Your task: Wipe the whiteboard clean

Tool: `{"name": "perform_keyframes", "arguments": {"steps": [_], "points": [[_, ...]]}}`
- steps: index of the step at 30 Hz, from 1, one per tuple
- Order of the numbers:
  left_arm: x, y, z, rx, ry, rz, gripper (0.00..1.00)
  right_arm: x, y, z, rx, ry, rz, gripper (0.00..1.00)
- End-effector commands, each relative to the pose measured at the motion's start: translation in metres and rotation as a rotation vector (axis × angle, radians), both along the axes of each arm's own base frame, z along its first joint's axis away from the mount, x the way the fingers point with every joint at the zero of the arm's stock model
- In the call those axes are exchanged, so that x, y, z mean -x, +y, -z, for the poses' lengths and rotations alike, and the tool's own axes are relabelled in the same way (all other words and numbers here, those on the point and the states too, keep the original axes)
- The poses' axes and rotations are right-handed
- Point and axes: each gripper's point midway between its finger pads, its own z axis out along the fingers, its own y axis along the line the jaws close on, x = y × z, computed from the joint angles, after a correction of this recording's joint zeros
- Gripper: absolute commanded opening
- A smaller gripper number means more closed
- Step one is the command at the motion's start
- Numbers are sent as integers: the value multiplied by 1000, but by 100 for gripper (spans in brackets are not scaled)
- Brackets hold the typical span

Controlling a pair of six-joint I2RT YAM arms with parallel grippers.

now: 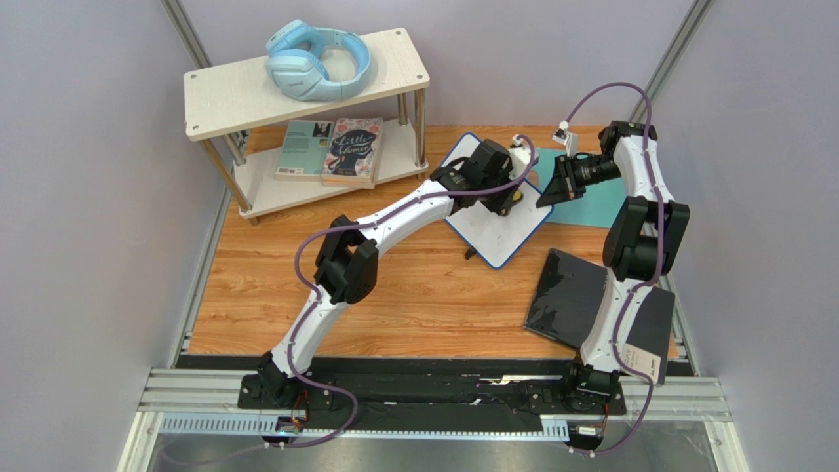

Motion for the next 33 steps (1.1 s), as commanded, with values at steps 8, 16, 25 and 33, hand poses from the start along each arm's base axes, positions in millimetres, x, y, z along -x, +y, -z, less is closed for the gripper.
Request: {"name": "perform_keyframes", "arguments": {"steps": [8,16,25,33], "points": [[89,-40,50,-143,79,241,0,33,3,-18,28,75,-71,0],[42,-10,42,-83,113,57,0,34,2,-17,37,75,-74,0],[-28,38,9,-37,87,-125,0,36,1,-16,48,75,-78,0],[-68,74,17,-64,110,-282,0,39,-2,-14,69,77,-85,0]]}}
